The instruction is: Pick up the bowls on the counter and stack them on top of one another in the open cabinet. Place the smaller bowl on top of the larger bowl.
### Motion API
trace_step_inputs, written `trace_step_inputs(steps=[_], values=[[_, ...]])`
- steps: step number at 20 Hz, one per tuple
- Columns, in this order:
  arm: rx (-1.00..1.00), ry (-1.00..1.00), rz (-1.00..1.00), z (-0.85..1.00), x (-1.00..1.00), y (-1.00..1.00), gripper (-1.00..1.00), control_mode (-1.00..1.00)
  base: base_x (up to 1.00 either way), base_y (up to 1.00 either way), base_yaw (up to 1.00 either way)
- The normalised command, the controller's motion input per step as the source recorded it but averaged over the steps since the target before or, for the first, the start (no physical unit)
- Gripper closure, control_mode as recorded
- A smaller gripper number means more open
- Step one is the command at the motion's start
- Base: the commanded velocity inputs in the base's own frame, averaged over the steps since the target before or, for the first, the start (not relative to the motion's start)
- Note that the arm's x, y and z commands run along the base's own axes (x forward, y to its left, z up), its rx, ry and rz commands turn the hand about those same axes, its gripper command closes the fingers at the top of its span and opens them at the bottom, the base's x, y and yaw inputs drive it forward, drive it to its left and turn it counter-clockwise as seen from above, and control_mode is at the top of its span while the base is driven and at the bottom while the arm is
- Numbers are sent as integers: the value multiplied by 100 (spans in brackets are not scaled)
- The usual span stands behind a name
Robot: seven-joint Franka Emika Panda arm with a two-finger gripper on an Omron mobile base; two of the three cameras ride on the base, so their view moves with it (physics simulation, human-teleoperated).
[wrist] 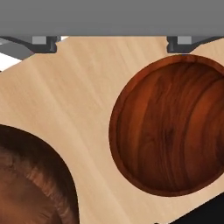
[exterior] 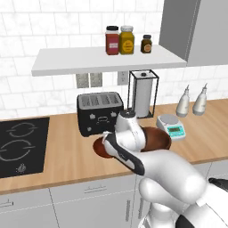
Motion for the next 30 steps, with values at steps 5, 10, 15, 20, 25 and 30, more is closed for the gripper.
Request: trace_step_inputs(steps=[5, 10, 15, 20, 25, 30], values=[[0, 0, -3, -17, 18, 3, -100, -100, 0, 0, 0], [0, 0, -4, -10, 27, 3, -100, -100, 0, 0, 0], [0, 0, -3, -9, 26, 3, -100, -100, 0, 0, 0], [0, 0, -2, -20, 21, 4, -100, -100, 0, 0, 0], [0, 0, -3, -25, 15, 2, -100, -100, 0, 0, 0], [0, 0, -3, -25, 12, 8, 100, -100, 0, 0, 0]])
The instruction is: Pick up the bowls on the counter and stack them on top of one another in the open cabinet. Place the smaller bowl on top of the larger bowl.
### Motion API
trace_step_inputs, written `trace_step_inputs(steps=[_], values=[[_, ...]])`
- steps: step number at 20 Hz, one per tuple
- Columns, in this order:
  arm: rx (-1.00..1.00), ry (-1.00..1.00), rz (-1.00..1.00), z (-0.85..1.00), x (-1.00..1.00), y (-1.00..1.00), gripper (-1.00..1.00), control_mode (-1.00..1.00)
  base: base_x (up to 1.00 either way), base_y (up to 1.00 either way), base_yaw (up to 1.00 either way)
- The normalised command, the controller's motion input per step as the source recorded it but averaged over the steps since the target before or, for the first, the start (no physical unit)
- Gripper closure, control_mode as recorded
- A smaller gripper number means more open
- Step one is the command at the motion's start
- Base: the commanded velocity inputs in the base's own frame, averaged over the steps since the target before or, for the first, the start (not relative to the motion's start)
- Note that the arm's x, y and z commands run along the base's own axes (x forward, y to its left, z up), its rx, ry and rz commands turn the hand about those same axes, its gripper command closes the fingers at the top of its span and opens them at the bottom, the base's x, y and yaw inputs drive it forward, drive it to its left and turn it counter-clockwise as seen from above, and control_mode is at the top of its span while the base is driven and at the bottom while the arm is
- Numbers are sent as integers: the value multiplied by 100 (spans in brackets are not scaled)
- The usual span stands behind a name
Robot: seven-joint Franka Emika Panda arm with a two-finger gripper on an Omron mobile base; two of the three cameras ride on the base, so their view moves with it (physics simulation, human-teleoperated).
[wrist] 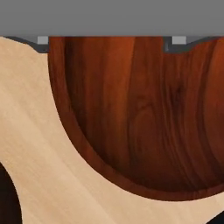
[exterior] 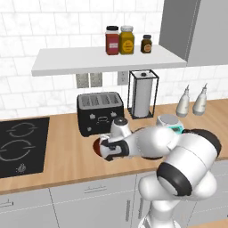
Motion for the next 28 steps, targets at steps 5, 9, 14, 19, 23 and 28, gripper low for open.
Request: trace_step_inputs(steps=[5, 9, 14, 19, 23, 28], values=[[0, 0, -2, -16, 10, 2, 100, -100, 0, 0, 0], [0, 0, -1, -3, 3, 0, 100, -100, 0, 0, 0], [0, -14, -4, 24, -38, 0, 100, -100, 0, 0, 0], [5, -20, -16, 72, -48, -2, 100, -100, 0, 0, 0], [18, -5, -17, 80, -36, -24, 100, -100, 0, 0, 0], [16, 1, -4, 94, -52, -42, 100, -100, 0, 0, 0]])
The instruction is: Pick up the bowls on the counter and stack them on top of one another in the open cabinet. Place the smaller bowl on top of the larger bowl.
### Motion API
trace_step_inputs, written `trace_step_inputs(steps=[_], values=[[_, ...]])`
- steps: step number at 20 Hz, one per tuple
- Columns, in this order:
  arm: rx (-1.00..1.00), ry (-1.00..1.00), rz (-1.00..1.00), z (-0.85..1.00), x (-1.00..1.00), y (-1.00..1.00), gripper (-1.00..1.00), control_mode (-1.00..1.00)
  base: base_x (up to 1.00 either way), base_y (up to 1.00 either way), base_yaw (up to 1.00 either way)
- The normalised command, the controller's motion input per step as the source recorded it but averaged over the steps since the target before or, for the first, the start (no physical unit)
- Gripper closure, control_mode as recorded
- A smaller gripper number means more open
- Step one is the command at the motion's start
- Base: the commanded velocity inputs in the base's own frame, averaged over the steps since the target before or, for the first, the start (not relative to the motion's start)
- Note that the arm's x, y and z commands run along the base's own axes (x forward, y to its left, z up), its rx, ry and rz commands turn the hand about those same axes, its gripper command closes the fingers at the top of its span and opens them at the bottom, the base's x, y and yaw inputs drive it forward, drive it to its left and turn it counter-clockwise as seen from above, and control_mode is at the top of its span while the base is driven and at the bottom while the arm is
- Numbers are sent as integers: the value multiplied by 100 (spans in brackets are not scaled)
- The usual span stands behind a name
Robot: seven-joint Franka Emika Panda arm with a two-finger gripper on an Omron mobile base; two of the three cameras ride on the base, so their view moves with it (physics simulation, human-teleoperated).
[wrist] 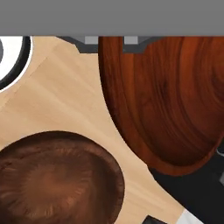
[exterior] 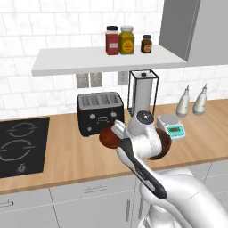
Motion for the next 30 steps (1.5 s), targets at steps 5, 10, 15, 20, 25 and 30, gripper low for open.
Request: trace_step_inputs(steps=[5, 10, 15, 20, 25, 30], values=[[2, 17, 2, 100, -62, -41, 100, -100, 0, 0, 0], [1, 16, 4, 99, -51, -54, 100, -100, 0, 0, 0], [0, 4, 4, 70, -28, -56, 100, -100, 0, 0, 0], [0, -1, 8, 22, -6, -57, 100, -100, 0, 0, 0], [0, 3, 8, -4, 8, -44, 100, -100, 0, 0, 0], [0, 11, 7, -22, 41, -38, 100, -100, 0, 0, 0]])
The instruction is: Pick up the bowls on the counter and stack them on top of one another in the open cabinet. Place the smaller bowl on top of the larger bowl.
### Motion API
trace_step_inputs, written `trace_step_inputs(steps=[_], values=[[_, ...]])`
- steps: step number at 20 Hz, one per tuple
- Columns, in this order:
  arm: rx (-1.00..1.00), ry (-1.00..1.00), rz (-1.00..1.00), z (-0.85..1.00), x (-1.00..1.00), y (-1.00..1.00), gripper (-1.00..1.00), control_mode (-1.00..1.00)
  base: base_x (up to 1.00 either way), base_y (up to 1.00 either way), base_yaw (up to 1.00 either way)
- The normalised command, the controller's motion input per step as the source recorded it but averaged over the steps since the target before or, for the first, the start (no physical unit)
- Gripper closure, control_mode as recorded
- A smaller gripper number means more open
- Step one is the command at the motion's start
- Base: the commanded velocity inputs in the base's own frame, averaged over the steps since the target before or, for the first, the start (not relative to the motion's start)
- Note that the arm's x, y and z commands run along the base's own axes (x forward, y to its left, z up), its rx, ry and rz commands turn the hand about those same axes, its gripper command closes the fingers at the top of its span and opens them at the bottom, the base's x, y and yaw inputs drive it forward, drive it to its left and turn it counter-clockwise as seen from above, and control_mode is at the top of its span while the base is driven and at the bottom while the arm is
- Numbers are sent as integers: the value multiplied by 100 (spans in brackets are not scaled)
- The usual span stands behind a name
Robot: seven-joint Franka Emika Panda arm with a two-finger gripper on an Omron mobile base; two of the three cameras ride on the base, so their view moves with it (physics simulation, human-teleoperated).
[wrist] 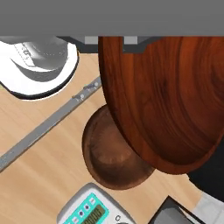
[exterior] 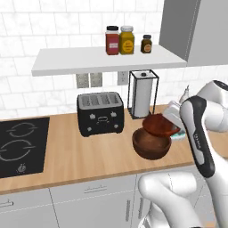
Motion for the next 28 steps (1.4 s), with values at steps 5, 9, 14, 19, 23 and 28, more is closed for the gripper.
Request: trace_step_inputs(steps=[5, 9, 14, 19, 23, 28], values=[[-3, 6, 9, -41, 34, -16, 100, -100, 0, 0, 0], [-9, 1, 5, -57, 28, 0, 100, -100, 0, 0, 0], [-3, 0, 4, -45, 35, -3, 100, -100, 0, 0, 0], [0, 0, 3, -34, 30, -9, 100, -100, 0, 0, 0], [-1, 0, 2, -37, 26, 0, 100, -100, 0, 0, 0], [-1, 0, 1, -37, 19, 0, 100, -100, 0, 0, 0]])
